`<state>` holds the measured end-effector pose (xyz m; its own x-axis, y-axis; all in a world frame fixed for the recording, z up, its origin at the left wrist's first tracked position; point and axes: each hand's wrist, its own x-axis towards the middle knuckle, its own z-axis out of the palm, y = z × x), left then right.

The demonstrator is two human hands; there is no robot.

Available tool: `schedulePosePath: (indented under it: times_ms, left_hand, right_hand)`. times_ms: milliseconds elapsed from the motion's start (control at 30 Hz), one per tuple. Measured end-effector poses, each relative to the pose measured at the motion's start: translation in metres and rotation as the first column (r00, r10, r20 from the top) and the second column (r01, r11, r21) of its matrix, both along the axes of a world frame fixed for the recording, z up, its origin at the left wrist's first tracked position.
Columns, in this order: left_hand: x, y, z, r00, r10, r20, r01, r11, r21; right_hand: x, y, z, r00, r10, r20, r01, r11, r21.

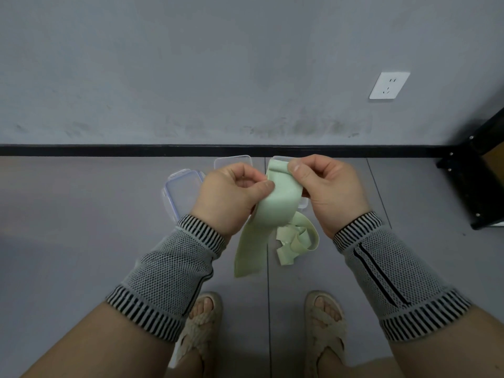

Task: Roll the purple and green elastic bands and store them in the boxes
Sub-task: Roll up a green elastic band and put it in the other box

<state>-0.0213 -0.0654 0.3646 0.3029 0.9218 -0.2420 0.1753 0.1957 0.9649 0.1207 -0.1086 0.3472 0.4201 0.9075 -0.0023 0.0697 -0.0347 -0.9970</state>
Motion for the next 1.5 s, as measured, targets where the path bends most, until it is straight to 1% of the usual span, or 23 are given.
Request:
schedulePosePath:
  times_ms: [133, 267, 400, 533, 733, 1000, 1067, 1200, 1233, 1333, 1500]
  left_hand:
    - [0.000, 0.003, -0.004, 0.999, 0.014, 0.039, -0.012, 0.999, -0.048]
    - [-0.002, 0.004, -0.003, 0.996, -0.034, 0.085, 0.042, 0.995, -0.095]
    - [-0.006, 0.005, -0.002, 0.991, -0.037, 0.129, 0.053, 0.992, -0.117]
    - [-0.008, 0.005, -0.003, 0.994, -0.065, 0.088, 0.070, 0.996, -0.062]
    - [-0.006, 0.004, -0.002, 0.994, -0.105, 0.044, 0.104, 0.995, 0.009]
    - [-0.005, 0.005, -0.004, 0.992, -0.100, 0.077, 0.099, 0.995, 0.009]
    - [-0.005, 0.005, -0.004, 0.991, -0.088, 0.102, 0.088, 0.996, 0.008]
    - [-0.008, 0.008, -0.004, 0.986, -0.080, 0.147, 0.081, 0.997, -0.003]
    - [-0.009, 0.008, -0.004, 0.985, -0.080, 0.154, 0.082, 0.997, -0.001]
    - [-0.009, 0.009, -0.005, 0.982, -0.083, 0.167, 0.085, 0.996, -0.003]
    - [-0.007, 0.008, -0.003, 0.975, -0.077, 0.209, 0.093, 0.993, -0.067]
  right_hand:
    - [-0.002, -0.001, -0.001, 0.993, -0.021, 0.117, 0.019, 1.000, 0.023]
    - [-0.003, -0.002, -0.002, 0.991, -0.003, 0.131, -0.001, 0.999, 0.034]
    - [-0.006, -0.003, 0.000, 0.993, 0.020, 0.115, -0.026, 0.999, 0.045]
    - [-0.006, -0.003, 0.003, 0.997, 0.044, 0.068, -0.047, 0.998, 0.051]
    - [-0.002, -0.004, 0.002, 0.995, 0.050, 0.086, -0.054, 0.998, 0.036]
    - [-0.006, -0.004, 0.004, 0.990, 0.122, 0.077, -0.126, 0.991, 0.047]
    - [-0.007, -0.004, 0.003, 0.990, 0.135, 0.028, -0.136, 0.990, 0.048]
    - [-0.007, -0.004, 0.002, 0.980, 0.143, -0.139, -0.143, 0.990, 0.013]
    - [-0.006, -0.004, 0.002, 0.978, 0.137, -0.155, -0.139, 0.990, 0.001]
    - [-0.005, -0.004, 0.004, 0.988, 0.123, -0.092, -0.126, 0.992, -0.028]
    - [-0.004, -0.005, 0.006, 0.993, 0.110, -0.029, -0.111, 0.994, -0.004]
